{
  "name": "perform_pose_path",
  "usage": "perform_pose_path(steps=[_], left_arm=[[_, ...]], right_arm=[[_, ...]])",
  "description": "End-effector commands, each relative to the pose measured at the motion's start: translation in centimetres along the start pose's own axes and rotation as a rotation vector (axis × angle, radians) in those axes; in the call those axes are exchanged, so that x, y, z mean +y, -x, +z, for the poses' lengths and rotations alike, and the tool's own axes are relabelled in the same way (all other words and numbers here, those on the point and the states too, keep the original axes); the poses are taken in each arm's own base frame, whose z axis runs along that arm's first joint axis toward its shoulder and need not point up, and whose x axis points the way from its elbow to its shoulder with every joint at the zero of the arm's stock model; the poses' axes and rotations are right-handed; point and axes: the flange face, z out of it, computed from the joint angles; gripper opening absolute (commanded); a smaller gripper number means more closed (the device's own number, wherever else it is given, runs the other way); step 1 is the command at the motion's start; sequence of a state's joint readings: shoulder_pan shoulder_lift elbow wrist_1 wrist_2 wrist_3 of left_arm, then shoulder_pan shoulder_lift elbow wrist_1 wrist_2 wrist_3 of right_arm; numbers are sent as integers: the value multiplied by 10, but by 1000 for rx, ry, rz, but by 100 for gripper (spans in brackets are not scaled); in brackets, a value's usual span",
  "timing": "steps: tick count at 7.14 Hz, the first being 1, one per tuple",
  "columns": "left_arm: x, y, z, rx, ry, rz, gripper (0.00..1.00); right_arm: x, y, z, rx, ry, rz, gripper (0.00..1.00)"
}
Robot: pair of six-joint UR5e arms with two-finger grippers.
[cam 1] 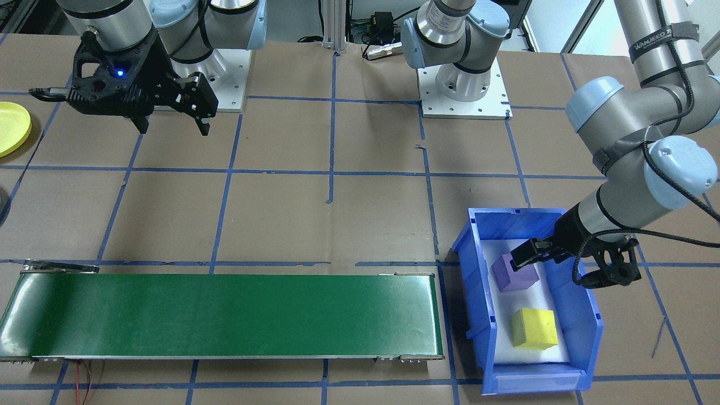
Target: Move block left to right into plate
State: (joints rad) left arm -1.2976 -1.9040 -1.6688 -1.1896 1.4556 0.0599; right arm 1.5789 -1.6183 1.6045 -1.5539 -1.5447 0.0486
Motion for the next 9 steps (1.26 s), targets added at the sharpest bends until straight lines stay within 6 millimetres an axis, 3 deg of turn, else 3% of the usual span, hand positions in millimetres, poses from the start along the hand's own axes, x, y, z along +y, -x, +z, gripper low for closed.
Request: perform_pose_path(steps=[1, 6, 8, 9], left_arm=[[0, 3, 27, 1, 49, -7, 100], [-3, 10, 82, 1, 121, -12, 100], [-7, 11, 85, -3, 47, 1, 96], [-13, 11, 72, -8, 15, 27, 60]], right_arm=[[1, 0, -1, 0, -1, -2, 100], [1, 0, 0, 2, 0, -2, 100], [1, 0, -1, 1, -1, -2, 100], [1, 0, -1, 0, -1, -2, 100]])
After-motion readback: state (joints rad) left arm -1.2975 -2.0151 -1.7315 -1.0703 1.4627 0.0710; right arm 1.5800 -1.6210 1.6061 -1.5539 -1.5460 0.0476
